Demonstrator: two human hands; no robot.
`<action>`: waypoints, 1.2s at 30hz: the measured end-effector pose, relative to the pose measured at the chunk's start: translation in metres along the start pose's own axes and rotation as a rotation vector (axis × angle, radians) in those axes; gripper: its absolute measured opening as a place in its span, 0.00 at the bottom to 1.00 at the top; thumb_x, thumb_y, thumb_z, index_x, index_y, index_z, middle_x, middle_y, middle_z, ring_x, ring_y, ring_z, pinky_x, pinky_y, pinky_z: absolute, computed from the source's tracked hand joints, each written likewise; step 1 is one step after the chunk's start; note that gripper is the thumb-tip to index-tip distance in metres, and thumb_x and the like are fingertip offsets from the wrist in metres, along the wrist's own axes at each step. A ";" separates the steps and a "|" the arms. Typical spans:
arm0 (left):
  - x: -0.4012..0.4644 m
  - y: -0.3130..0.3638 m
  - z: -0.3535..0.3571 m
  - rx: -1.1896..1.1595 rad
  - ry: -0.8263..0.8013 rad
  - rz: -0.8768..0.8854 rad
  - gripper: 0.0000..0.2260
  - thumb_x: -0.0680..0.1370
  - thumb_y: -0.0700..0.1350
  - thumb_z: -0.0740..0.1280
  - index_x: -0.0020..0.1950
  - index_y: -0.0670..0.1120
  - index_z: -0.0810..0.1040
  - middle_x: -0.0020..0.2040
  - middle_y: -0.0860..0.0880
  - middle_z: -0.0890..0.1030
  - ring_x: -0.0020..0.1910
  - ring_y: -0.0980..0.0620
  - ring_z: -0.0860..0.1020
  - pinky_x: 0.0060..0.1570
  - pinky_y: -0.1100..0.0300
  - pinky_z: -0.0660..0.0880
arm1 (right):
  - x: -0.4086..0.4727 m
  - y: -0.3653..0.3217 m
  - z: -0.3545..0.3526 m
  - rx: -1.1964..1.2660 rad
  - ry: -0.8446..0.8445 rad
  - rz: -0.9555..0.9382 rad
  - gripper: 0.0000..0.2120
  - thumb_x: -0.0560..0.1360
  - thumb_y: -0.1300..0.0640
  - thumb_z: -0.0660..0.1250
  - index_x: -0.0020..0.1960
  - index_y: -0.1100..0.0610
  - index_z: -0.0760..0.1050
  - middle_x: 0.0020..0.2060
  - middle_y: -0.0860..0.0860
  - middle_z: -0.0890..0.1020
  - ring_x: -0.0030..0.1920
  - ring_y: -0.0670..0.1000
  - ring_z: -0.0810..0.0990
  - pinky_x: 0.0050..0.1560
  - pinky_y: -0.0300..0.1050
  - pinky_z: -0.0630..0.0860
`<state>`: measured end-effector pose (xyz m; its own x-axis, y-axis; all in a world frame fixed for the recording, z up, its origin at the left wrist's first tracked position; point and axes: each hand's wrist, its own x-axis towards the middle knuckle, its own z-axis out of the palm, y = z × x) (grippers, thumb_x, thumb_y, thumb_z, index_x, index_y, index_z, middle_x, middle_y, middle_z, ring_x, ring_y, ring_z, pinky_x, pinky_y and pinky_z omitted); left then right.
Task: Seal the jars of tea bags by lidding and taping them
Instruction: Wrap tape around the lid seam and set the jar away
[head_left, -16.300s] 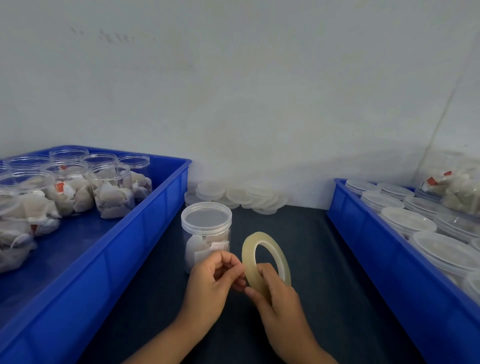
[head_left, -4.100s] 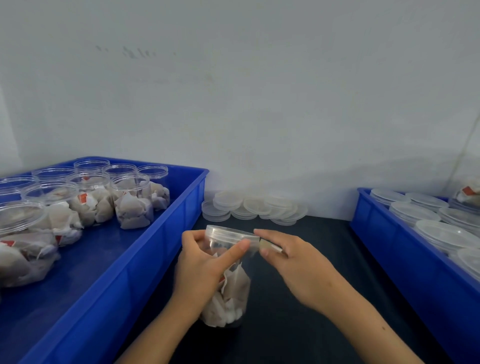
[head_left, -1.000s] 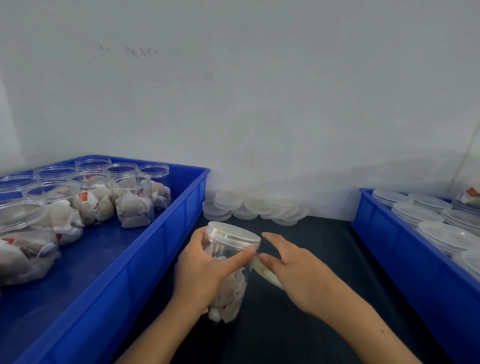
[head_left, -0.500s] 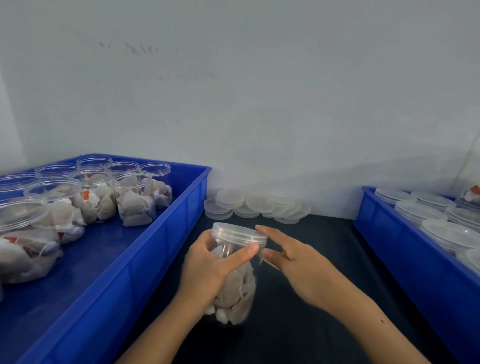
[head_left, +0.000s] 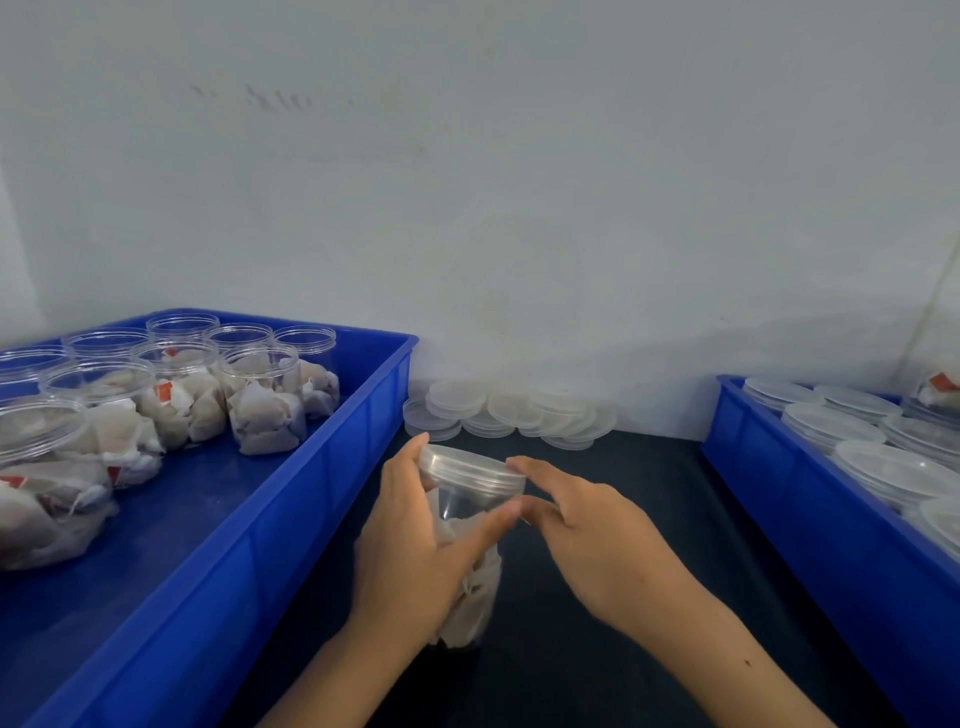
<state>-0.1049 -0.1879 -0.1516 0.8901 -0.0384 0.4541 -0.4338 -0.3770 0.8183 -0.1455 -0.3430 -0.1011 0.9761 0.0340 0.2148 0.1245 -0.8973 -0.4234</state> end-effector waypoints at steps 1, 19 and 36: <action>0.002 -0.001 -0.001 -0.013 -0.020 -0.010 0.50 0.55 0.78 0.67 0.71 0.56 0.62 0.59 0.63 0.74 0.58 0.63 0.74 0.54 0.61 0.73 | 0.000 -0.001 -0.001 -0.010 -0.010 0.003 0.19 0.83 0.46 0.52 0.74 0.39 0.59 0.39 0.46 0.80 0.33 0.45 0.76 0.39 0.38 0.73; 0.016 -0.009 -0.004 -0.193 -0.058 -0.097 0.42 0.52 0.64 0.76 0.64 0.59 0.66 0.55 0.64 0.75 0.54 0.70 0.72 0.46 0.73 0.67 | -0.021 -0.027 -0.035 -0.280 0.024 -0.094 0.13 0.84 0.48 0.48 0.66 0.44 0.64 0.47 0.44 0.79 0.48 0.48 0.77 0.51 0.46 0.74; 0.013 -0.008 -0.001 -0.094 -0.003 -0.115 0.38 0.57 0.62 0.77 0.63 0.61 0.65 0.53 0.63 0.75 0.52 0.64 0.74 0.49 0.62 0.72 | -0.026 -0.031 -0.043 -0.271 0.089 -0.095 0.10 0.82 0.48 0.51 0.53 0.42 0.72 0.37 0.41 0.77 0.41 0.42 0.75 0.42 0.35 0.70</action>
<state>-0.0898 -0.1847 -0.1514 0.9351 -0.0025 0.3544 -0.3398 -0.2907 0.8945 -0.1822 -0.3349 -0.0552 0.9414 0.0957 0.3234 0.1507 -0.9772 -0.1497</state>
